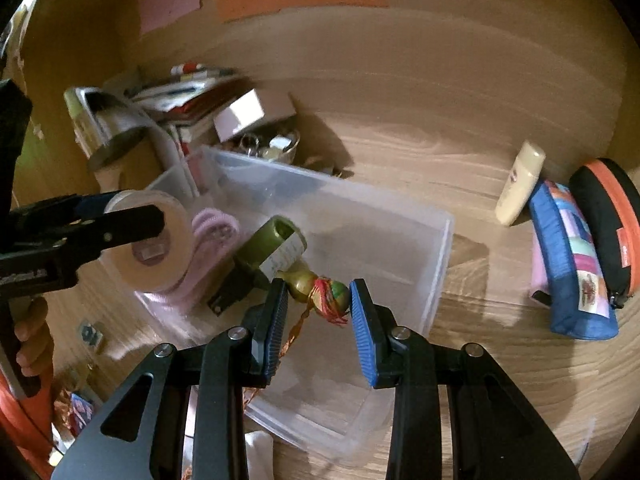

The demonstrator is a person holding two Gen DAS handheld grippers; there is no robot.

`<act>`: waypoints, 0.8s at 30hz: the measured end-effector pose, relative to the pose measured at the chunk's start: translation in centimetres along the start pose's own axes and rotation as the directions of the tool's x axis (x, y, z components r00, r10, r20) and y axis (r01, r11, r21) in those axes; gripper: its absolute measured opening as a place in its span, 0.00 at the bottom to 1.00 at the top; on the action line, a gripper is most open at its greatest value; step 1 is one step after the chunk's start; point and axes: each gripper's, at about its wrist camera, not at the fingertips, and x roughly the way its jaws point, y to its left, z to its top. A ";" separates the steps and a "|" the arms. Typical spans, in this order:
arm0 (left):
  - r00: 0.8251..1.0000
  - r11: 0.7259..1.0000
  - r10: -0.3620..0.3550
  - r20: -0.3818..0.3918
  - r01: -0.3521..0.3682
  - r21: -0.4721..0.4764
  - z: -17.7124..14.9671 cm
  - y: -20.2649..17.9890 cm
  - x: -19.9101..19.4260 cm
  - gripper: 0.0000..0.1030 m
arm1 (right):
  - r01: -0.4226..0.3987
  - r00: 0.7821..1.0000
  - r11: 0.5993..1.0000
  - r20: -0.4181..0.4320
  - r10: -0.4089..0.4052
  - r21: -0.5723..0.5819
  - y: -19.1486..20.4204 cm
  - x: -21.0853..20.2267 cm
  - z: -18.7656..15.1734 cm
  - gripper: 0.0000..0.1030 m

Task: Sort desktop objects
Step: 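Place the tape roll into the clear box with the left gripper while the right gripper drops the cord in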

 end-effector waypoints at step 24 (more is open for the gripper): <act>0.998 1.000 0.013 -0.054 -0.013 0.004 -0.5 -0.1 0.4 0.65 | 0.016 0.999 0.999 -0.049 -0.018 -0.042 1.3 0.5 -0.3 0.49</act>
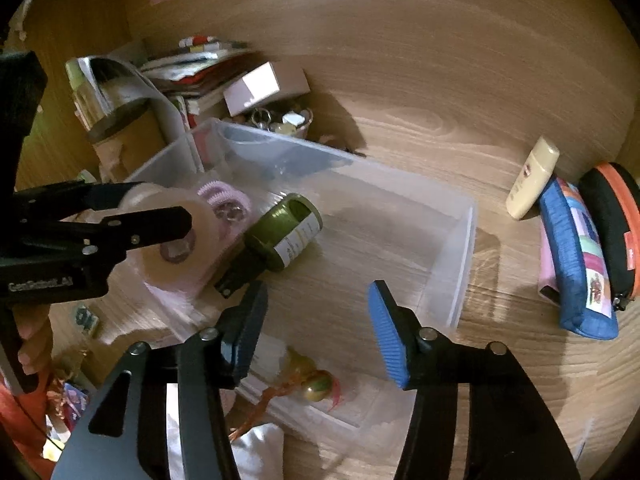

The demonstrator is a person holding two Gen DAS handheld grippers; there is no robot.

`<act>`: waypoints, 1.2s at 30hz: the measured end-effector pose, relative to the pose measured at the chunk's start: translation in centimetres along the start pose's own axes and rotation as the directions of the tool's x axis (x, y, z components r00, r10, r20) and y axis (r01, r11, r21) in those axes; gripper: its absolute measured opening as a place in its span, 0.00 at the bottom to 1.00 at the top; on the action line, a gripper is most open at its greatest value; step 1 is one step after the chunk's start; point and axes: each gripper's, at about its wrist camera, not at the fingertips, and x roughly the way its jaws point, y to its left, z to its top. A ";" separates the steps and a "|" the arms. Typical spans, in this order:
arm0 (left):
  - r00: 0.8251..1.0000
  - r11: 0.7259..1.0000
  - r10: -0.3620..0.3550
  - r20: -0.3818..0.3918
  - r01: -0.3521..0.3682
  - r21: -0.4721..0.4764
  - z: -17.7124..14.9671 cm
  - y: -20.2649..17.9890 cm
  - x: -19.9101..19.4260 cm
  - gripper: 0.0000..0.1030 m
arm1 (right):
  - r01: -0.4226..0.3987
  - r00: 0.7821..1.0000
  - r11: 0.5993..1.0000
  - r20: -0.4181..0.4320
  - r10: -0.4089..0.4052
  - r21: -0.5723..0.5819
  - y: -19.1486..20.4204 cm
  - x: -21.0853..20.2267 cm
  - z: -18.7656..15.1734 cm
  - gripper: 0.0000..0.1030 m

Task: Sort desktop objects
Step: 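Place the tape roll into the clear box with the left gripper while the right gripper drops the cord in, then move both grippers toward the white drawstring pouch and the blue Max card box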

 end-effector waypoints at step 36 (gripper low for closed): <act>0.986 0.985 0.162 0.044 -0.164 0.049 -13.1 -0.2 -9.9 0.95 | -0.107 0.994 0.994 -0.007 0.107 -0.006 4.7 -7.3 -9.2 0.79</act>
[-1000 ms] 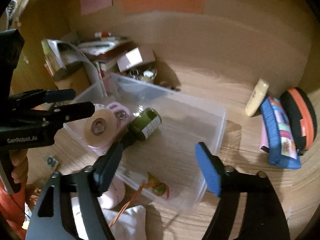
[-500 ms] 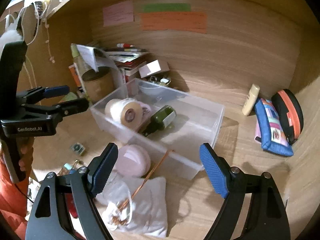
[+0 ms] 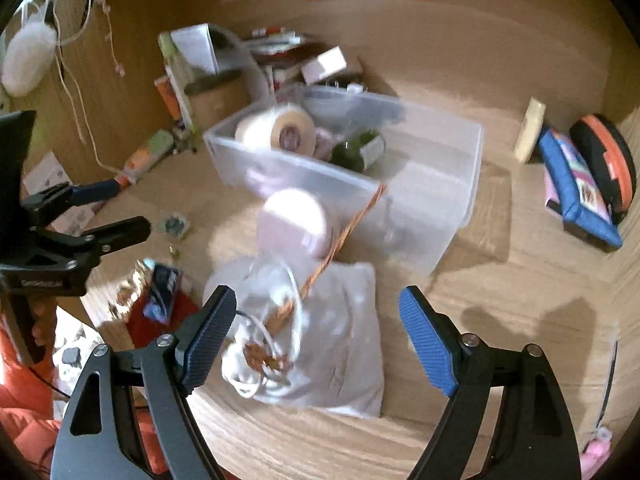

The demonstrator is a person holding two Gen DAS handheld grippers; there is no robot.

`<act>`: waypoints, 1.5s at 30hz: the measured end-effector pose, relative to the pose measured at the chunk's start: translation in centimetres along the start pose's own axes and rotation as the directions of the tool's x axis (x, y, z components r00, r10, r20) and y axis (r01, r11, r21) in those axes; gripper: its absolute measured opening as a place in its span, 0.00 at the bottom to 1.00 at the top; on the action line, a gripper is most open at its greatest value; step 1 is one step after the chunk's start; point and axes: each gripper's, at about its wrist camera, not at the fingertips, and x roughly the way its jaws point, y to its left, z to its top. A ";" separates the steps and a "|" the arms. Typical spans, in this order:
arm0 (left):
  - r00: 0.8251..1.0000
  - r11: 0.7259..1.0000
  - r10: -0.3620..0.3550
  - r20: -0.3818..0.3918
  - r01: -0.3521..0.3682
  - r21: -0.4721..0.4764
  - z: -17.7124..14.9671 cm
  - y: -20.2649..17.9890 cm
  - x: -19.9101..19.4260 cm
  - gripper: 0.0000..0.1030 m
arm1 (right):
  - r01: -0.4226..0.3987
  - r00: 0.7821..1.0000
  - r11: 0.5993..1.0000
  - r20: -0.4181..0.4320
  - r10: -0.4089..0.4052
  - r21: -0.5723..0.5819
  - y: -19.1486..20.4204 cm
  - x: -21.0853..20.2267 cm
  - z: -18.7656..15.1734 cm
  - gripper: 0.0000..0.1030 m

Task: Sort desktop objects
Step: 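Move both grippers toward the white drawstring pouch and the blue Max card box, then grasp the blue Max card box with the left gripper while the right gripper grasps the white pouch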

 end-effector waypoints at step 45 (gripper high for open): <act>0.999 0.997 0.019 -0.033 -0.016 0.078 -2.1 -5.5 0.8 0.52 | 0.023 0.997 0.997 -0.073 -0.028 -0.069 -2.4 4.5 -1.3 0.58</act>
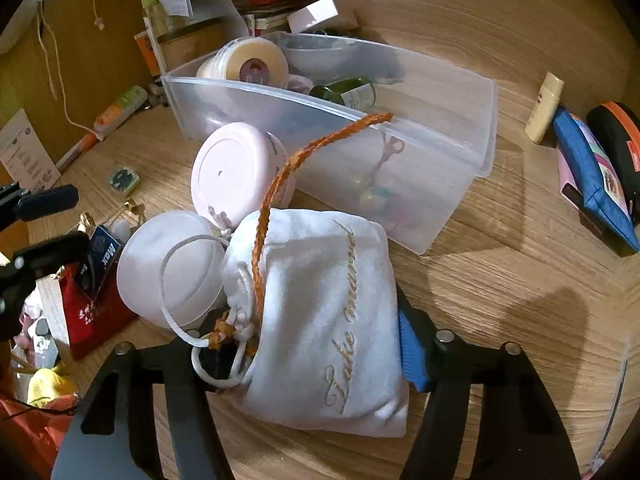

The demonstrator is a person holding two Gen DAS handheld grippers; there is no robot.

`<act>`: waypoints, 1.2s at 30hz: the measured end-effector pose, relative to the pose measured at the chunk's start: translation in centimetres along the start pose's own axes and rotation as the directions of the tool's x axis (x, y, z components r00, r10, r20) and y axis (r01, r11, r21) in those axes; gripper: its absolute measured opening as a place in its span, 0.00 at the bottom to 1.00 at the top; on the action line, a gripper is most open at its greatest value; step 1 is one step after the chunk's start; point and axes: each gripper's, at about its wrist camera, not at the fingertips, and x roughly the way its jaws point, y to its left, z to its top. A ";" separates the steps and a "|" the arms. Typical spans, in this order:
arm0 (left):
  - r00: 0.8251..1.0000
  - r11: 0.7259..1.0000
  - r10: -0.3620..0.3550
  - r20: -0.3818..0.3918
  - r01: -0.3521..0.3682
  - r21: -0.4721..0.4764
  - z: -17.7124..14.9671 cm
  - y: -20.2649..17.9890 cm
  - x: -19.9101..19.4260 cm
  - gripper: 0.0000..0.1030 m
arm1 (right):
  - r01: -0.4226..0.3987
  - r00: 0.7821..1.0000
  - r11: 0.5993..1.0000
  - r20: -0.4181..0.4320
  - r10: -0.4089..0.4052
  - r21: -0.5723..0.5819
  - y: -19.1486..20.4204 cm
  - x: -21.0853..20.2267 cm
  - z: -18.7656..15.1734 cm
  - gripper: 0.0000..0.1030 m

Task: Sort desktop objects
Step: 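Grasp the blue Max card box with the left gripper while the right gripper grasps the white pouch, then lower the Max box into the clear box with the left gripper while the right gripper drops the pouch in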

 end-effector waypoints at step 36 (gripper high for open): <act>0.989 0.998 0.002 0.145 0.007 -0.061 5.1 4.4 -1.2 0.27 | -0.069 0.965 0.991 0.260 0.038 0.113 -3.1 -8.3 4.3 0.45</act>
